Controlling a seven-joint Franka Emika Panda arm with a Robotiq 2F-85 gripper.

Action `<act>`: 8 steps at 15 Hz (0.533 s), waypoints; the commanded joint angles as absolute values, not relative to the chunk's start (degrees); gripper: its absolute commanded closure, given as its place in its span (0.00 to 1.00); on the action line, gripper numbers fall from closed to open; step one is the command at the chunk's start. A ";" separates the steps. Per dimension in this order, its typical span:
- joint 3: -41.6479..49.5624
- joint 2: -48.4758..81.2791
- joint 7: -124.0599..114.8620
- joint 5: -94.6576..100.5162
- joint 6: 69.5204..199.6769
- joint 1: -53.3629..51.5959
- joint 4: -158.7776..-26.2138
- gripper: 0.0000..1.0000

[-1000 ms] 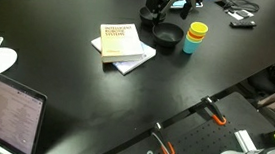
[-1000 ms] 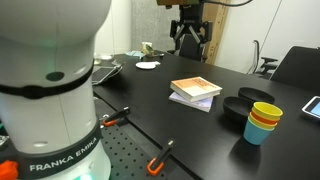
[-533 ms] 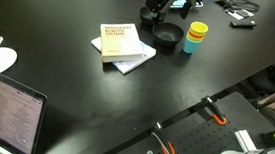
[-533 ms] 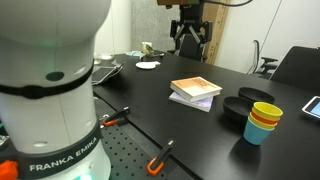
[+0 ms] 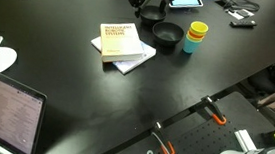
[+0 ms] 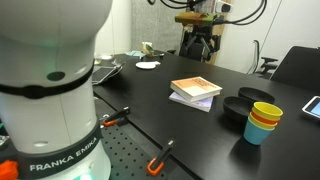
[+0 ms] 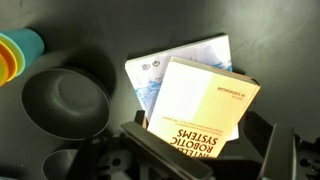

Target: Put the furthest black bowl in the closest black bowl

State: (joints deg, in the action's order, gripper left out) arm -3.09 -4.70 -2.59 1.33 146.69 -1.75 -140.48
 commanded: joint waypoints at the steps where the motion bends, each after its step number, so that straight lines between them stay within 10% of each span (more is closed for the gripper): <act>1: -2.19 9.22 -5.09 8.76 146.59 -0.79 -126.42 0.00; 8: -1.17 29.09 7.95 7.91 143.01 0.80 -103.14 0.00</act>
